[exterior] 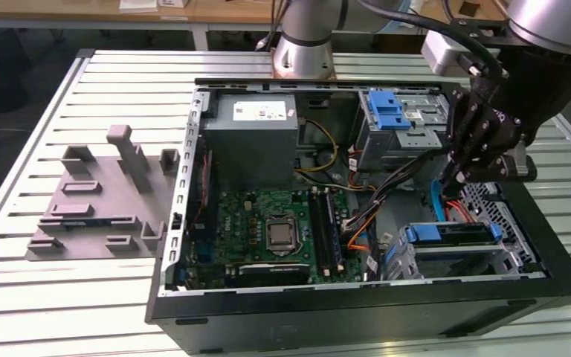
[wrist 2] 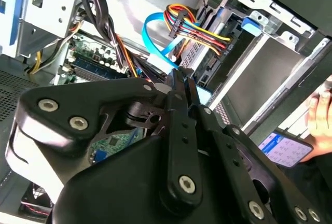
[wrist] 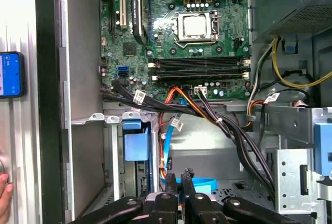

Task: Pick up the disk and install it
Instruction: 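Insert the second disk wire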

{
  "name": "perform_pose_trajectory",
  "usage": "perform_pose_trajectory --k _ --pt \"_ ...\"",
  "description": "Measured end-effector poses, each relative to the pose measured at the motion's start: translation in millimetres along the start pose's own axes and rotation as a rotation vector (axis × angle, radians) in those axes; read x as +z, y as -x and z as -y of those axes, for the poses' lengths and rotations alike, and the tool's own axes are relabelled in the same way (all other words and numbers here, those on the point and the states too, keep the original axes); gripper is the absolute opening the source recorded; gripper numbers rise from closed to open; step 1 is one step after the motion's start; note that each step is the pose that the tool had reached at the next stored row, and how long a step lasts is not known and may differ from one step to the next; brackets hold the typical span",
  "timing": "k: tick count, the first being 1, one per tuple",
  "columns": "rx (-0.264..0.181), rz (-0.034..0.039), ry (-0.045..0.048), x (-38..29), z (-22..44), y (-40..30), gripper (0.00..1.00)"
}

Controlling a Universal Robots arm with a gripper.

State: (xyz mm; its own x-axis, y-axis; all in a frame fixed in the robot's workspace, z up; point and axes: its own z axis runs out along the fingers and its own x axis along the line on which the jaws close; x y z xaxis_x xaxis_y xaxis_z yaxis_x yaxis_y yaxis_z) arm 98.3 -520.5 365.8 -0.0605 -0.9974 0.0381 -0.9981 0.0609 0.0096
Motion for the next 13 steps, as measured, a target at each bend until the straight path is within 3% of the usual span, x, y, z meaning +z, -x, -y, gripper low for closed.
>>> perform_pose_trajectory --k 3,4,13 --pt "0.000 -0.0083 -0.0005 1.0 0.0 0.1 0.19" --pt "0.000 -0.0108 -0.0006 1.5 0.0 0.1 0.25" --pt "0.000 -0.0301 -0.0018 5.5 0.0 0.2 0.25"
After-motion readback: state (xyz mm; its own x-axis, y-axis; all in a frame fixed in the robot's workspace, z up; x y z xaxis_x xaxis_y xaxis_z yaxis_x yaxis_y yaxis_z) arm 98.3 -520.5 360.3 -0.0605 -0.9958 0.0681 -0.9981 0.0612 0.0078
